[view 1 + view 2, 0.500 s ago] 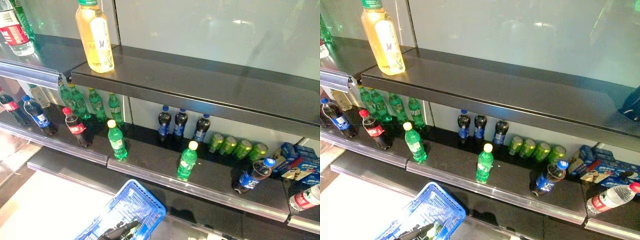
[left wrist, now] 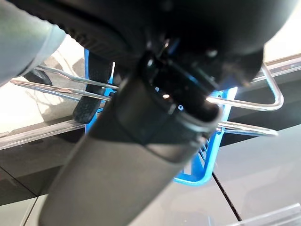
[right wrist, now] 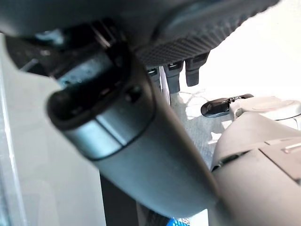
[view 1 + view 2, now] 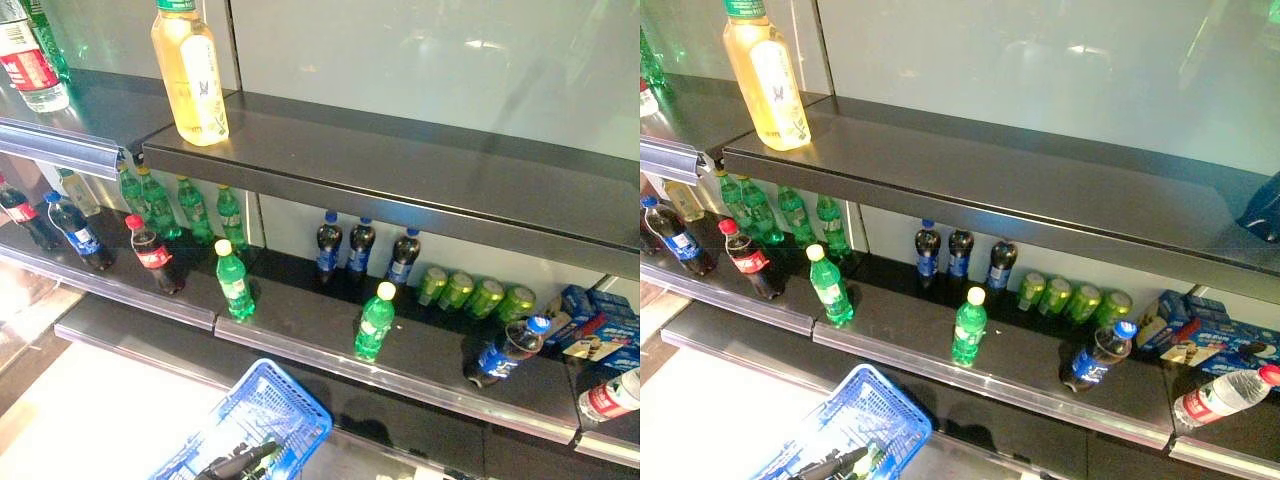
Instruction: Pick up the drink and place into the basket.
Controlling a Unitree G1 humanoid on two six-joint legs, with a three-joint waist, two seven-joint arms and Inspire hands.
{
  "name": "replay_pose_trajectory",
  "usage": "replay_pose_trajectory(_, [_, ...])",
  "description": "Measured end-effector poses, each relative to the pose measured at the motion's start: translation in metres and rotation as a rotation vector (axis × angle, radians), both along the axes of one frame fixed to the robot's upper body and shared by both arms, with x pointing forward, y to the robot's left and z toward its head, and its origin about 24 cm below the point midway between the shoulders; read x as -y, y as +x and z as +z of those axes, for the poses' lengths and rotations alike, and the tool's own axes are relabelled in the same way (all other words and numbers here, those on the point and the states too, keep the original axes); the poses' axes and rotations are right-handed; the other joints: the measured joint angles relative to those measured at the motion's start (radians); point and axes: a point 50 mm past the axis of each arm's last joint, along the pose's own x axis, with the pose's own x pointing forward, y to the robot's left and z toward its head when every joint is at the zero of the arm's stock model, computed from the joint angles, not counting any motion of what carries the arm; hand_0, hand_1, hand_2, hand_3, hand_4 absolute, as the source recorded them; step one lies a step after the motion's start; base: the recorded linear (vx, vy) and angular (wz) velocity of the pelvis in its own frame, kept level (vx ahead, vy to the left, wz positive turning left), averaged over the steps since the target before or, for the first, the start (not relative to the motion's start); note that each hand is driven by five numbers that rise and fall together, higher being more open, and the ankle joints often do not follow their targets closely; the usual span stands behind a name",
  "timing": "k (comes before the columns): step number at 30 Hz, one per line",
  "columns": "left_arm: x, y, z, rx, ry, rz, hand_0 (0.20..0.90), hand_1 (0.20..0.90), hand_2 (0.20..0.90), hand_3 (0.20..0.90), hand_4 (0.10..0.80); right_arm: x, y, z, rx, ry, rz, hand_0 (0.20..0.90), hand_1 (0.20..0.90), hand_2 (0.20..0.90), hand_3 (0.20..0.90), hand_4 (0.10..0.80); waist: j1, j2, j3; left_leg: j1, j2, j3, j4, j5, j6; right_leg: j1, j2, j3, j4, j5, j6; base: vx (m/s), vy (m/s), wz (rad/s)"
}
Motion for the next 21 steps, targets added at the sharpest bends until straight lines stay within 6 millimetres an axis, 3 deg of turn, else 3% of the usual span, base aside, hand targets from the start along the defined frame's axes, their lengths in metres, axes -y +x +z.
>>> replay_pose_trajectory(7, [0.004,0.002,-0.001,0.011,-0.009,0.0,0.3,0.3,0.3,0.2,0.1,0.0,0.001,0.0,0.003,0.006,0.004,0.9,0.9,0.9,0.9,0.8,-0.001,0.016,0.01,-0.008,0.005,-0.014,0.005,0.005,-0.003,0.002,0.004,-0.018,-0.006,-0.003,-0.001,-0.078,-0.122,0.07])
replay_pose_trajectory(11, [0.014,0.009,0.0,0.051,-0.032,-0.007,0.3,0.3,0.3,0.2,0.1,0.009,0.01,0.004,0.022,-0.016,0.011,0.9,0.9,0.9,0.9,0.8,0.009,0.057,0.041,-0.044,0.012,-0.048,0.006,0.028,-0.003,-0.011,0.013,-0.051,-0.006,-0.003,-0.007,-0.167,0.0,0.23])
replay_pose_trajectory(15, [0.033,0.02,-0.002,0.085,-0.078,-0.013,0.3,0.3,0.3,0.2,0.1,0.024,0.025,0.012,0.064,-0.056,0.019,0.9,0.9,0.9,0.9,0.8,0.02,0.122,0.08,-0.052,0.02,-0.051,0.009,0.043,-0.005,-0.008,0.018,-0.076,-0.006,-0.004,-0.016,-0.226,0.092,0.14])
replay_pose_trajectory(16, [0.035,0.021,-0.002,0.086,-0.084,-0.013,0.3,0.3,0.3,0.2,0.1,0.025,0.028,0.012,0.068,-0.059,0.019,0.9,0.9,0.9,0.9,0.8,0.024,0.128,0.083,-0.053,0.02,-0.059,0.011,0.055,-0.009,-0.011,0.018,-0.078,-0.006,-0.001,-0.023,-0.292,0.174,-0.1])
replay_pose_trajectory(17, [0.035,0.026,-0.001,0.101,-0.083,-0.005,0.3,0.3,0.3,0.2,0.1,0.023,0.03,0.012,0.069,-0.053,0.02,0.9,0.9,0.9,0.9,0.8,0.028,0.108,0.087,-0.056,0.007,-0.062,0.01,0.09,-0.03,-0.021,-0.012,-0.086,-0.007,0.007,-0.028,-0.261,0.195,-0.27])
replay_pose_trajectory(18, [0.032,0.027,0.0,0.107,-0.081,0.006,0.3,0.3,0.3,0.2,0.1,0.02,0.035,0.012,0.082,-0.048,0.023,0.9,0.9,0.9,0.9,0.8,0.029,0.072,0.091,-0.064,-0.024,-0.081,0.028,0.116,-0.067,-0.032,-0.055,-0.103,-0.007,0.019,-0.029,-0.26,0.238,-0.43])
replay_pose_trajectory(20, [0.03,0.027,0.001,0.112,-0.072,0.005,0.3,0.3,0.3,0.2,0.1,0.023,0.043,0.015,0.107,-0.057,0.029,0.9,0.9,0.9,0.9,0.8,0.027,0.035,0.088,-0.082,-0.064,-0.085,0.257,-0.028,-0.033,-0.037,-0.127,-0.159,-0.005,0.048,-0.011,-0.248,0.332,-0.48])
replay_pose_trajectory(21, [0.031,0.026,0.0,0.11,-0.08,-0.007,0.3,0.3,0.3,0.2,0.1,0.028,0.044,0.017,0.117,-0.07,0.029,0.9,0.9,0.9,0.9,0.8,0.014,0.048,0.08,-0.083,-0.067,-0.107,0.321,-0.105,-0.021,-0.032,-0.121,-0.16,0.001,0.064,0.007,-0.234,0.388,-0.14])
